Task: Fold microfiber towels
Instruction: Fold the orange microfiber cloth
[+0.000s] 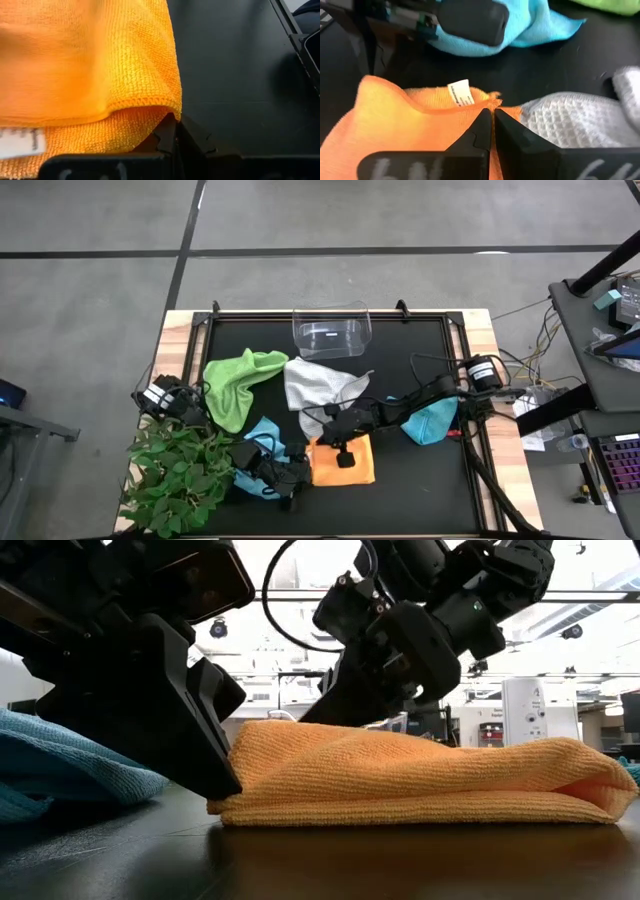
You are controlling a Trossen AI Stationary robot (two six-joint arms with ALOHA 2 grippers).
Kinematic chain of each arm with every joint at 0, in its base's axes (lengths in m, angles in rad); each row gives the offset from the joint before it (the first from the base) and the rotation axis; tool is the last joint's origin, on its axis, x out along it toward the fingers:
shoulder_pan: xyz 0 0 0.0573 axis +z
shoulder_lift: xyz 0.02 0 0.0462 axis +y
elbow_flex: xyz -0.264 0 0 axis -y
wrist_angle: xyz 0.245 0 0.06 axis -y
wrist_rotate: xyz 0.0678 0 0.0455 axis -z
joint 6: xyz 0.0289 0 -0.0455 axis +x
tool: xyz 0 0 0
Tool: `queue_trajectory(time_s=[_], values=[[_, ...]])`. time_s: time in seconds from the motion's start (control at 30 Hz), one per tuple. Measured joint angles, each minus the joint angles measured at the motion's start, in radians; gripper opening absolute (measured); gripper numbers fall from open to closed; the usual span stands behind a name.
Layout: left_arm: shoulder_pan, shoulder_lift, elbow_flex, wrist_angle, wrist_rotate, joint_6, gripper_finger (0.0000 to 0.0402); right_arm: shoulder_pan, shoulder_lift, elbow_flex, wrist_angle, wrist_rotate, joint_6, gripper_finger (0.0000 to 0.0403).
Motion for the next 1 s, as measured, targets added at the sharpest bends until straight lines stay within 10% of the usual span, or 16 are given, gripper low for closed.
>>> queue_trajectory(time_s=[0.77, 1.0], values=[[-0.002, 0.000, -0.008, -0.003, 0.060, -0.077, 0.0001, -0.019, 0.042, 0.000, 0.142, 0.082, -0.059, 0.0009], [-0.002, -0.003, -0.006, -0.004, 0.060, -0.077, 0.0055, -0.020, 0.043, 0.000, 0.138, 0.050, -0.063, 0.0017]])
